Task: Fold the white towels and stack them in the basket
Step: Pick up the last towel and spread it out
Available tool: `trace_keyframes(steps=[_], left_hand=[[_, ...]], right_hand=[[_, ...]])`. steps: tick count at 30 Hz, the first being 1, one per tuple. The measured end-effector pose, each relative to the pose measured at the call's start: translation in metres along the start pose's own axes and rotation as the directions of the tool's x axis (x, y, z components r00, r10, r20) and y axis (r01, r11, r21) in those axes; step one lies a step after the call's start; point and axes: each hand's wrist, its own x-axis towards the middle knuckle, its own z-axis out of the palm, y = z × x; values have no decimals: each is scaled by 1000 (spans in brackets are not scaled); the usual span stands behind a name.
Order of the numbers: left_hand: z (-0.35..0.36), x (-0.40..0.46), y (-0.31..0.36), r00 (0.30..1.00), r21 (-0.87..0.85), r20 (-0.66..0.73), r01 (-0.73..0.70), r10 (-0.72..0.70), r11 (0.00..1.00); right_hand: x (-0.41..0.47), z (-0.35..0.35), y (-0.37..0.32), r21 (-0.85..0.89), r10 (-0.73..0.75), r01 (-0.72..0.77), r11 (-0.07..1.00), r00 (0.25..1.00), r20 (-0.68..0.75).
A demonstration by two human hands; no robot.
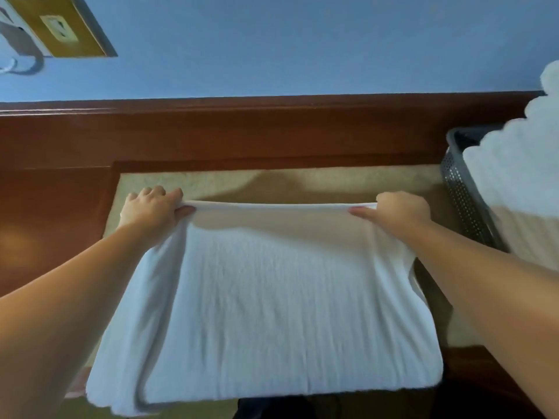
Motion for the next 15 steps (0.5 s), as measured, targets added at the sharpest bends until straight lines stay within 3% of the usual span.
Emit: trace_keyframes(steps=[5, 10, 15], left_hand=[[8, 82, 7, 992, -39, -57, 114, -116, 993], [30, 127, 9, 976, -69, 11, 216, -216, 974], [54, 143, 1, 971, -127, -43, 229, -236, 965]], right_hand=[[83, -16, -4, 34, 72, -70, 997, 996, -53], [138, -19, -11, -49, 155, -156, 986, 987, -35], [167, 1, -18, 11, 159, -160, 987, 968, -196]])
